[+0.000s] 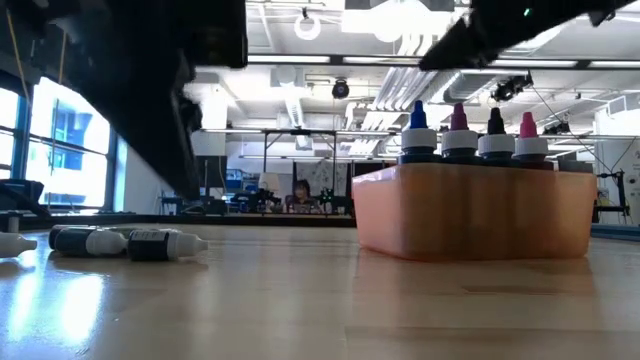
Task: Pick & Place food coloring
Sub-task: Put the small black food coloring bottle into the orange bin
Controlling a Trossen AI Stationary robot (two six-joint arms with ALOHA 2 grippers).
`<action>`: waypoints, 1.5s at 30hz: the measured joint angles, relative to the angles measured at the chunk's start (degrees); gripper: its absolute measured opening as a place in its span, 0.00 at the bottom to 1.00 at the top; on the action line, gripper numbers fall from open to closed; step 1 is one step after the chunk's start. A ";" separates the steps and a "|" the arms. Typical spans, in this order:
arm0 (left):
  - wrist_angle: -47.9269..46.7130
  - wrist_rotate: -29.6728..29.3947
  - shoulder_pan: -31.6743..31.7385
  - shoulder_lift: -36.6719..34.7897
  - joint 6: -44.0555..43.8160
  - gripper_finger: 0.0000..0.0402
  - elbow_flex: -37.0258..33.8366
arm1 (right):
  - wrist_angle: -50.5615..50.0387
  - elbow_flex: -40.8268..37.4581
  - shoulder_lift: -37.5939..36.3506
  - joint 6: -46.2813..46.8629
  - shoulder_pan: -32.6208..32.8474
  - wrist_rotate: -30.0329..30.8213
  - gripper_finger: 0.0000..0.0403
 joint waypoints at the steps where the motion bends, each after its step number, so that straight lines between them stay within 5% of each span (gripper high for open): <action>1: -0.08 0.62 0.00 0.64 -0.42 0.34 -0.04 | 0.34 -1.03 -0.33 1.30 -2.08 -1.29 0.22; 8: -0.28 1.71 0.02 3.27 -1.31 0.34 0.02 | 12.52 -13.29 -2.12 8.41 -14.44 -17.29 0.21; 15: -2.23 0.57 0.52 3.16 -1.22 0.34 -0.07 | 20.81 -18.68 -5.33 4.92 -16.10 -24.54 0.17; 20: -4.79 -1.75 0.46 2.95 -0.91 0.34 1.47 | 21.42 -18.84 -6.07 6.67 -16.16 -22.26 0.18; 27: -26.74 -2.53 0.36 2.51 -8.86 0.34 11.96 | 20.56 -18.87 -5.32 5.30 -16.10 -16.68 0.25; 38: -22.00 0.00 0.35 4.72 -16.13 0.34 9.26 | 20.67 -13.09 -5.33 0.95 -16.12 -14.91 0.41; 45: -22.18 0.12 0.37 6.24 -16.35 0.34 8.81 | 17.40 -11.31 -5.30 6.15 -16.10 -19.88 0.41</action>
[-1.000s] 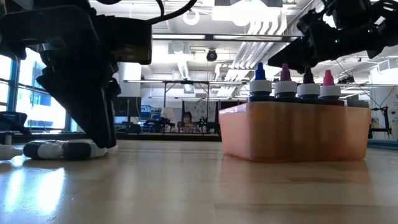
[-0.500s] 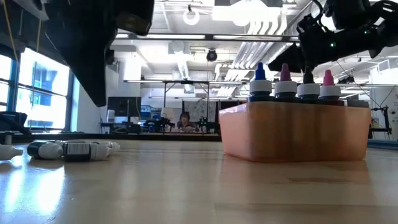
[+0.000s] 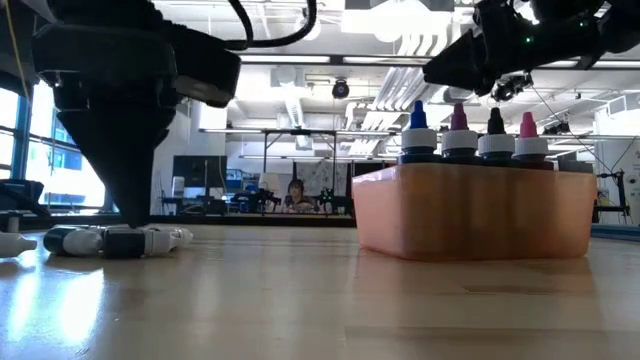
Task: Pick & Place food coloring
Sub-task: Put the small black food coloring bottle into the orange bin
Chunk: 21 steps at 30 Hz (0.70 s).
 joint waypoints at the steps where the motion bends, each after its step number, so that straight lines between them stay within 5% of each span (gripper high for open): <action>1: 0.10 -0.14 0.00 -0.11 0.02 0.34 0.01 | 0.07 0.06 0.01 0.09 0.02 -0.18 0.41; 21: 1.59 0.96 0.00 3.24 0.25 0.34 0.13 | -0.63 0.07 0.08 2.74 0.00 -0.20 0.41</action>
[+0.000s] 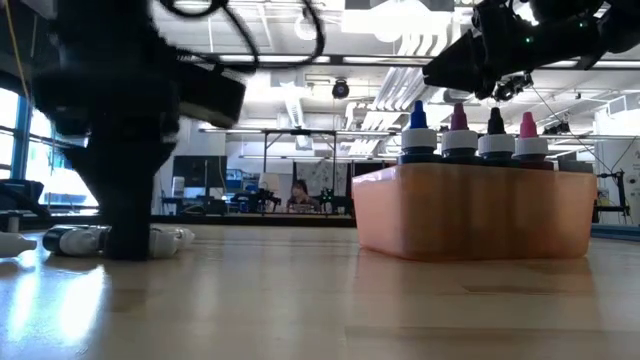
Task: Pick & Place food coloring
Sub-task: Put the small black food coloring bottle into the orange bin
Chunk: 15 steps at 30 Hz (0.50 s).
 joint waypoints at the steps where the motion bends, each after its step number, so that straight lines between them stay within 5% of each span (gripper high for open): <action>1: -0.43 0.01 0.00 0.16 0.16 0.34 -0.16 | 0.04 0.00 -0.02 0.00 0.02 -0.02 0.41; 10: 1.56 -0.39 -0.02 1.14 3.11 0.33 -0.01 | 0.12 -0.02 -0.07 0.02 0.00 -0.04 0.41; 15: 2.15 -0.40 -0.02 1.17 4.52 0.24 0.03 | 0.09 -0.02 -0.07 0.04 0.01 -0.04 0.41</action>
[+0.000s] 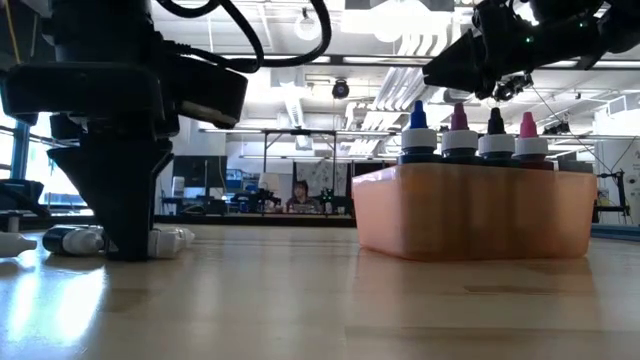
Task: Pick & Place food coloring
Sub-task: Put the small black food coloring bottle into the orange bin
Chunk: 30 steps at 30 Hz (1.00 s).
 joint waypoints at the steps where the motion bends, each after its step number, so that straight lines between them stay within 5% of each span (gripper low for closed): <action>1: 0.17 -0.01 0.01 -0.01 0.03 0.21 0.01 | 0.05 0.00 0.00 0.00 -0.01 0.02 0.41; 8: 3.27 -3.81 3.31 -0.40 3.23 0.18 3.57 | 0.16 0.00 0.00 -0.04 0.00 0.02 0.41; 18: 9.27 -9.94 14.88 -0.56 32.65 0.22 15.96 | -0.54 0.00 0.00 -0.15 -0.01 0.17 0.41; 27: 23.60 8.00 23.48 4.27 46.02 0.23 16.45 | -0.56 0.00 0.00 -1.78 -0.01 0.26 0.41; 30: 26.07 9.62 23.39 6.04 47.58 0.23 16.38 | -0.72 0.00 0.02 -2.06 -0.01 0.28 0.41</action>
